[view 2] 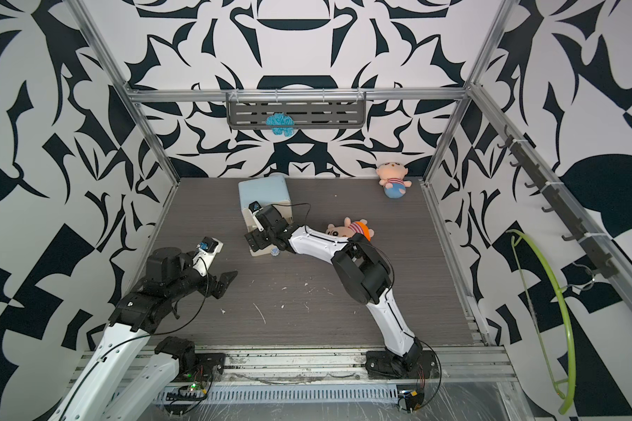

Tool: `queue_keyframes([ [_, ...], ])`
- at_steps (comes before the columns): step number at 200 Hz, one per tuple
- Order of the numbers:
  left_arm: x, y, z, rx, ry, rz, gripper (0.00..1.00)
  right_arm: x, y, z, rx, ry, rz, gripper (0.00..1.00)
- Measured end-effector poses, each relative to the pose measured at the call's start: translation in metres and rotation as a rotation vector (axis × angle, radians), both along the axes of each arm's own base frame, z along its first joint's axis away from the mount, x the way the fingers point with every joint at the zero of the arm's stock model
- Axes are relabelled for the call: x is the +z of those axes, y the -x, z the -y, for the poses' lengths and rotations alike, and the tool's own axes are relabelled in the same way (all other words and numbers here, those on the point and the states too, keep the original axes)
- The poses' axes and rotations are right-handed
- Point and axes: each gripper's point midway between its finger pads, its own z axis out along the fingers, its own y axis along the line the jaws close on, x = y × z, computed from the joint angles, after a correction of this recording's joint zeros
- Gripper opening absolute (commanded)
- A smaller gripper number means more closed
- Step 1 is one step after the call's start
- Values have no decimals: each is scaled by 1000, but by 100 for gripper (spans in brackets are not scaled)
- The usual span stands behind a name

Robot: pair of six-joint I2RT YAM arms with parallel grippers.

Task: Please put the sticky notes in the drawer by color
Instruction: Place the sticky notes in the drawer.

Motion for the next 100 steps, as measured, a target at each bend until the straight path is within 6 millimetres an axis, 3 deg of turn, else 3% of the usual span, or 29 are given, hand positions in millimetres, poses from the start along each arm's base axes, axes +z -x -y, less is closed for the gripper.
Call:
queue_keyframes([
  [23, 1, -7, 2, 32, 38, -13, 99, 28, 12, 14, -6, -44, 34, 92],
  [46, 5, -32, -3, 184, 133, -63, 99, 44, 30, 35, -21, -93, 62, 91],
  [69, 13, -65, -5, 352, 246, -121, 99, 32, 51, 61, -52, -109, 40, 90],
  [100, 31, -109, -4, 510, 367, -168, 100, -12, 77, 90, -108, -116, -39, 84],
])
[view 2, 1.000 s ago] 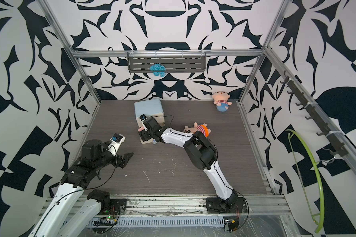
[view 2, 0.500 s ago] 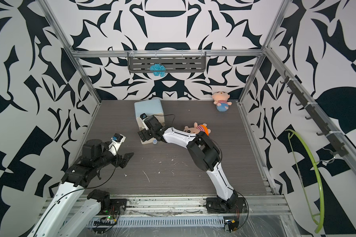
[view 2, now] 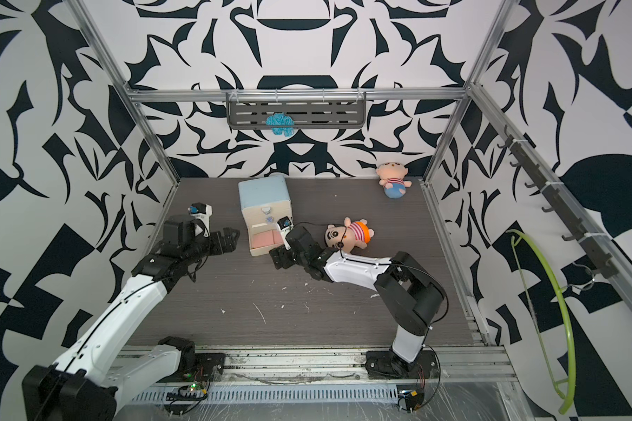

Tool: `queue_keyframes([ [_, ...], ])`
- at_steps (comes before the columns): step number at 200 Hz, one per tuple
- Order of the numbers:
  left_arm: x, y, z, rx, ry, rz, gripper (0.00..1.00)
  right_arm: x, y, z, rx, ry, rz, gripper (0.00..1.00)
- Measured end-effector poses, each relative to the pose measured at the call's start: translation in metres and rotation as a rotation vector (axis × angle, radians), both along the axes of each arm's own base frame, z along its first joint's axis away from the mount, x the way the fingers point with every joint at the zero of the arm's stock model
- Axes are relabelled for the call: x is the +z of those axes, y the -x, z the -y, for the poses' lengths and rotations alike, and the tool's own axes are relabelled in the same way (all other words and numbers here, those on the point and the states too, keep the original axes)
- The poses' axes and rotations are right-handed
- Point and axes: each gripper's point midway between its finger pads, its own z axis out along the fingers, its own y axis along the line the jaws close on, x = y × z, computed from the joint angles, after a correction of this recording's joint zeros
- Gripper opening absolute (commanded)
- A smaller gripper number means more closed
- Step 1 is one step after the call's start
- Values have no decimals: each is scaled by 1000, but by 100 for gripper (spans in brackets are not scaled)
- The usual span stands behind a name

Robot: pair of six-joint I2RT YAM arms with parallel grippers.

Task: Please put the sticky notes in the drawer by color
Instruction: Place the sticky notes in the drawer, then close the drawer in the storage box.

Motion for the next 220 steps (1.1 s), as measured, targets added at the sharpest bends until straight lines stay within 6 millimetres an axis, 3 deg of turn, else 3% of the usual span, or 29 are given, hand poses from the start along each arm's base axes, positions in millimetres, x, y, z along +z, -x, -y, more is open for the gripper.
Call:
queue_keyframes([
  [25, 18, -41, 1, 106, 56, -11, 93, -33, 14, 10, -22, -6, -56, 72],
  [56, 28, -90, 4, 197, 91, -38, 86, -60, 17, 0, -26, -36, -71, 65],
  [73, 28, -114, 9, 217, 98, -73, 83, -71, 19, -8, -14, -48, -72, 65],
  [102, 25, -147, 17, 233, 95, -118, 75, -70, 15, -24, 3, -97, -37, 64],
  [144, -11, -157, 21, 244, 71, -221, 64, -71, 6, -34, 2, -109, -9, 58],
  [173, -34, -155, 22, 247, 57, -285, 57, -72, -3, -36, -21, -95, 13, 49],
  [220, -35, -155, 24, 239, 70, -276, 51, -73, -19, -39, -58, -48, 53, 42],
])
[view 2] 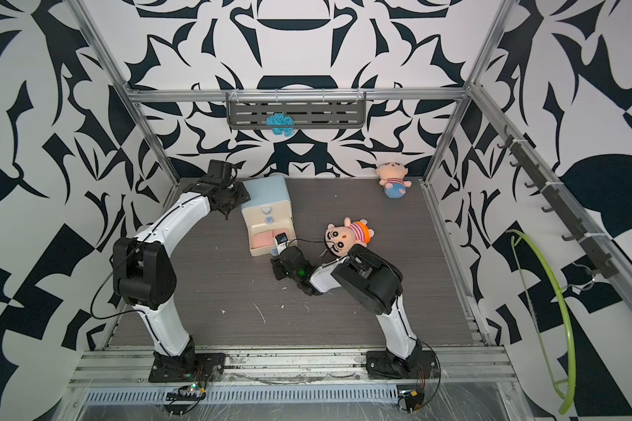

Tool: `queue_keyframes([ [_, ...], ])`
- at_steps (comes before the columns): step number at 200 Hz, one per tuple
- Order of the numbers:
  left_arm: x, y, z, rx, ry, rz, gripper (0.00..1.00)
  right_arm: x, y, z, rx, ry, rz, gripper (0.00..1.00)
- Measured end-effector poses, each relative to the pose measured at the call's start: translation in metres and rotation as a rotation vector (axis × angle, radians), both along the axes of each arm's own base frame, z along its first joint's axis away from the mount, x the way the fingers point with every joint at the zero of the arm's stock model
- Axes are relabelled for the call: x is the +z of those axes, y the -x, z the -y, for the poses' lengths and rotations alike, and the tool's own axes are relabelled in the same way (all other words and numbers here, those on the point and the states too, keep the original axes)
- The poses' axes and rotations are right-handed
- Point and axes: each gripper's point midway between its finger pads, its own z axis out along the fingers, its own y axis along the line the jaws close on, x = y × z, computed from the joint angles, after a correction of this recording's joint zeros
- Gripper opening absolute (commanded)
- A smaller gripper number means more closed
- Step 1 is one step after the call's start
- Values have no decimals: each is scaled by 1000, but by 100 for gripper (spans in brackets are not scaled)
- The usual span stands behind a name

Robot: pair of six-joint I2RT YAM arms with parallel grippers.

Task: Please put the sticky notes in the drawer by color
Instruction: Close the drawer in the storage box.

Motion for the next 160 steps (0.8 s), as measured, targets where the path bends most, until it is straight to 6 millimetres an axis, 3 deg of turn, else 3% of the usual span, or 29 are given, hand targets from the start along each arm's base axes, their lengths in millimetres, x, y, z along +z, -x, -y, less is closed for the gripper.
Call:
queue_keyframes([
  [119, -1, 6, -1, -14, -3, 20, 48, 2, -36, -16, -27, 75, 57, 24],
  [160, -1, 6, -1, -20, -10, 22, 48, 7, -60, -16, -67, 54, 79, 21],
])
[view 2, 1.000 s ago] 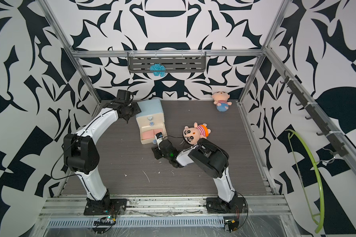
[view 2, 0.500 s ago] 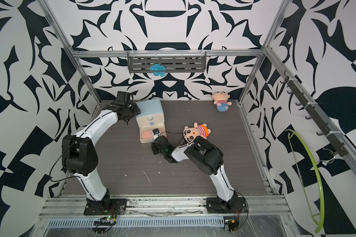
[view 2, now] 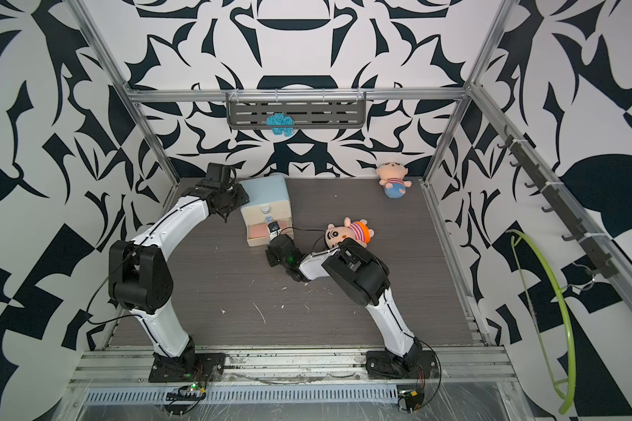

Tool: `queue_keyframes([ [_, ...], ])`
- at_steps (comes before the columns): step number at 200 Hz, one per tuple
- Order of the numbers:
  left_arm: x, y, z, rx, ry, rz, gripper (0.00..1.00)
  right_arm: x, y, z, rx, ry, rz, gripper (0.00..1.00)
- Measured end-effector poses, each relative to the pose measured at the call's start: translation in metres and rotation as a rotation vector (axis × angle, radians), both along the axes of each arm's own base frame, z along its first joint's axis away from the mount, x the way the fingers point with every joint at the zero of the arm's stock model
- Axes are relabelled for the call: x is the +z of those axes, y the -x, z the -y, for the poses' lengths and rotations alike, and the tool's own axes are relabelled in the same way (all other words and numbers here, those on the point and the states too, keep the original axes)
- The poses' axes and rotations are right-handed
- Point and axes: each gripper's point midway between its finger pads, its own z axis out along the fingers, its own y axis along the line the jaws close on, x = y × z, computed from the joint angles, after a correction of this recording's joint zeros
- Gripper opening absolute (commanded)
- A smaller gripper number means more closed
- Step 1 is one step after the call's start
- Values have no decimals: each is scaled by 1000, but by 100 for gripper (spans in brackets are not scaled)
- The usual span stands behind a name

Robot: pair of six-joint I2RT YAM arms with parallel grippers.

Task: Please put the sticky notes in the drawer by color
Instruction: Close the drawer in the storage box.

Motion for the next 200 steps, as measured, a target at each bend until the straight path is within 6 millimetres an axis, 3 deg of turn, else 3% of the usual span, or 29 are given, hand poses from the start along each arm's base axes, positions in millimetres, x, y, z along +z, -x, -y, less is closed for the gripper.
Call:
queue_keyframes([
  [116, 0, 1, 0, -8, -10, 2, 47, 3, -56, -10, -54, -84, 17, 22],
  [170, 0, 1, -1, -11, -13, 3, 47, 4, -54, -8, -54, -114, 29, 34],
  [200, 0, 3, -1, -12, -14, 2, 47, 14, -40, 6, -57, -137, 33, 42],
])
